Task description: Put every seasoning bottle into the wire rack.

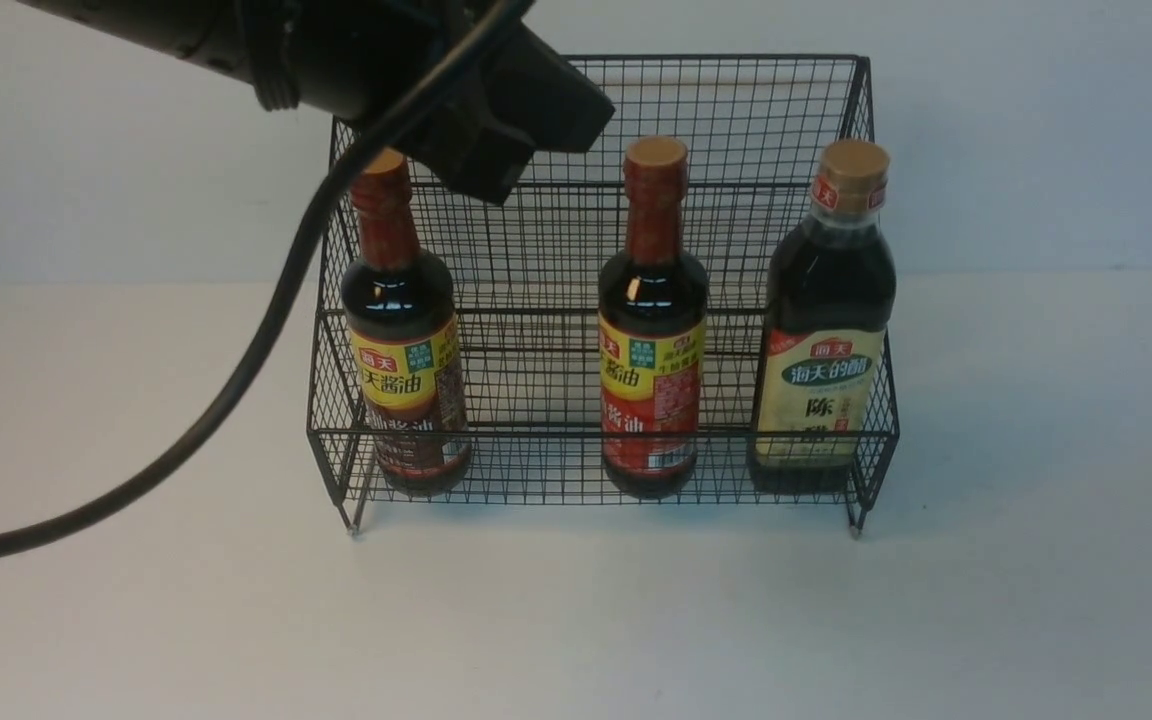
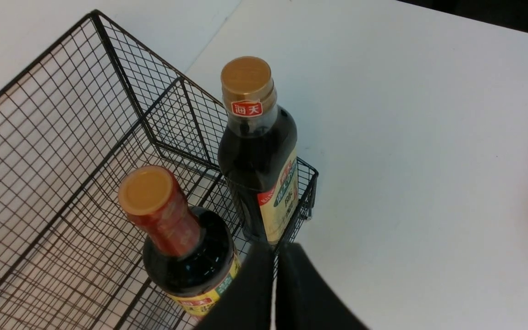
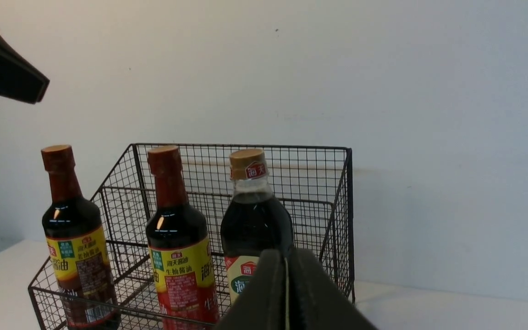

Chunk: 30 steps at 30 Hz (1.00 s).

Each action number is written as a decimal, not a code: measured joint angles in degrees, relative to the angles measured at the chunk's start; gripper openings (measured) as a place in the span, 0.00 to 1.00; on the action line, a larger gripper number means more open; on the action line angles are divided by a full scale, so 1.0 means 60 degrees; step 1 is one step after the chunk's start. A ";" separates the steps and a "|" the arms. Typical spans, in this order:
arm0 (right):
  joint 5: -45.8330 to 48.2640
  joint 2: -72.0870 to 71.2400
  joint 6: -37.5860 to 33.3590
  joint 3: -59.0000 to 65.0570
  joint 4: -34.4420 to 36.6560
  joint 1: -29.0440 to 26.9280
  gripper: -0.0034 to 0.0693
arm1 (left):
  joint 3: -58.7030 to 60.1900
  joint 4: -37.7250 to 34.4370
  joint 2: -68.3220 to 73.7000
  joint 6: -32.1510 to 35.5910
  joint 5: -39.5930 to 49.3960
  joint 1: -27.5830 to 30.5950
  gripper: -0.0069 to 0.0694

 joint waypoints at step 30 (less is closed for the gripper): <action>-0.0389 -0.0609 -0.0007 0.3751 -0.1985 -0.1893 0.05 | 0.0000 0.0630 -0.0189 -0.0990 0.1984 0.0000 0.08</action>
